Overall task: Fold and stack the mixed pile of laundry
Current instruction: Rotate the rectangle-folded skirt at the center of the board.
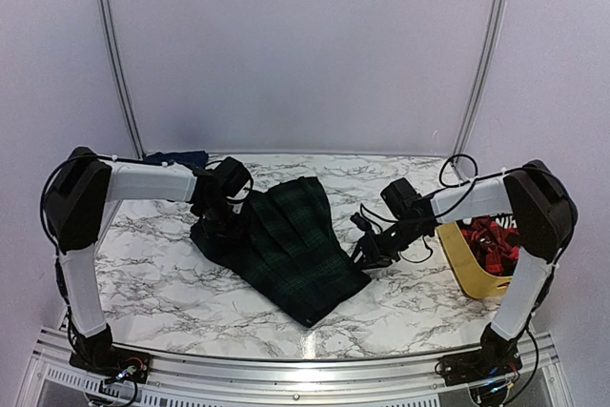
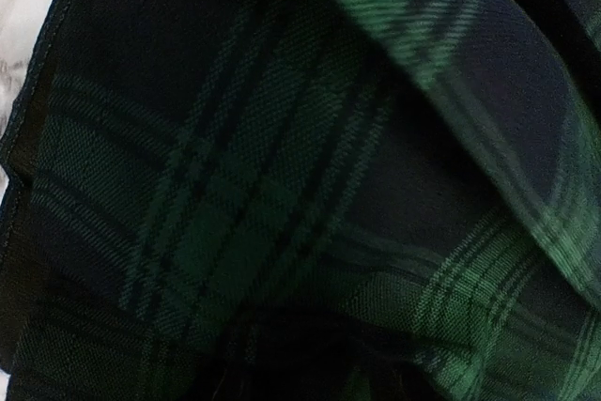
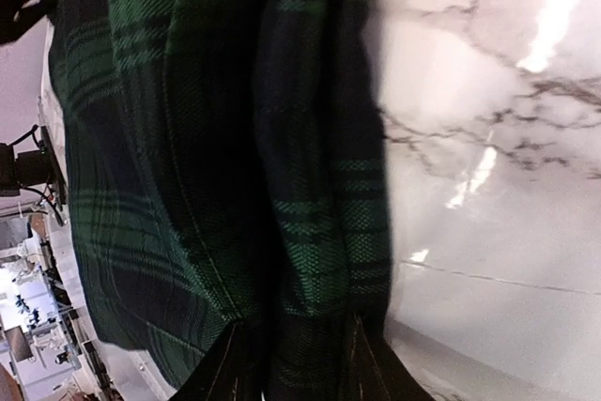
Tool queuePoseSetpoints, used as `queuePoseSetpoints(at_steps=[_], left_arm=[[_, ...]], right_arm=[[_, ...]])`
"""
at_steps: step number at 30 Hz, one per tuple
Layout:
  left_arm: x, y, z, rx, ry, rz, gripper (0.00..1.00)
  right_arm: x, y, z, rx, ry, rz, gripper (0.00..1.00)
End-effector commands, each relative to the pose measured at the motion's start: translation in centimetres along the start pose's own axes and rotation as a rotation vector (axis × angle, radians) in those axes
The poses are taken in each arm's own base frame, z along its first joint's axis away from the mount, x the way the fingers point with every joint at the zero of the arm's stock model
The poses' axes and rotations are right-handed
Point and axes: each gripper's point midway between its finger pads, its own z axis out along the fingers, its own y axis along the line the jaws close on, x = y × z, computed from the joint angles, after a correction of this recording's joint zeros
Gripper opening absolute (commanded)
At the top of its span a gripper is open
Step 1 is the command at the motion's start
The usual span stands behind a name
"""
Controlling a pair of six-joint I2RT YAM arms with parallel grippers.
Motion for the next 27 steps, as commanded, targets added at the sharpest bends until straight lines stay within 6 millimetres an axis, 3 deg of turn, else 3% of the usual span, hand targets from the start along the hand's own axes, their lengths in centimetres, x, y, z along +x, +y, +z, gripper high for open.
queuePoseSetpoints(at_steps=[1,4,6,8,10,13,16,19,22,27], left_arm=[[-4.7,3.3,2.2,-0.075,-0.022,-0.006,0.43],[-9.1,4.7,2.6,-0.086,-0.066,-0.009,0.44],[-12.2,4.9,1.1,-0.086,-0.115,-0.004,0.49],[-14.0,4.1,-1.6,-0.061,-0.164,0.006,0.58],[-14.3,2.8,-4.5,-0.014,-0.204,0.005,0.65],[-12.0,0.3,-7.7,0.023,-0.222,0.031,0.71],[-7.5,-3.3,-8.8,0.069,-0.183,0.052,0.72],[-4.5,-6.5,-9.7,0.096,-0.168,0.063,0.74],[-2.6,-9.3,-9.6,0.143,-0.137,0.016,0.73],[-0.4,-12.2,-7.1,0.144,-0.069,0.011,0.69]], right_arm=[[2.3,3.2,2.8,-0.083,0.041,0.02,0.36],[3.0,7.7,4.2,-0.177,0.046,0.006,0.38],[2.5,9.5,3.9,-0.203,0.016,0.01,0.42],[1.8,9.7,2.9,-0.198,-0.038,0.04,0.49],[1.1,8.8,1.7,-0.178,-0.093,0.087,0.52],[0.2,7.1,0.7,-0.151,-0.159,0.163,0.51],[-1.0,7.2,0.8,-0.185,-0.218,0.199,0.51],[-2.0,7.5,1.4,-0.228,-0.247,0.254,0.51],[-2.7,7.9,2.6,-0.251,-0.253,0.278,0.51],[-2.9,8.2,5.3,-0.241,-0.231,0.3,0.5]])
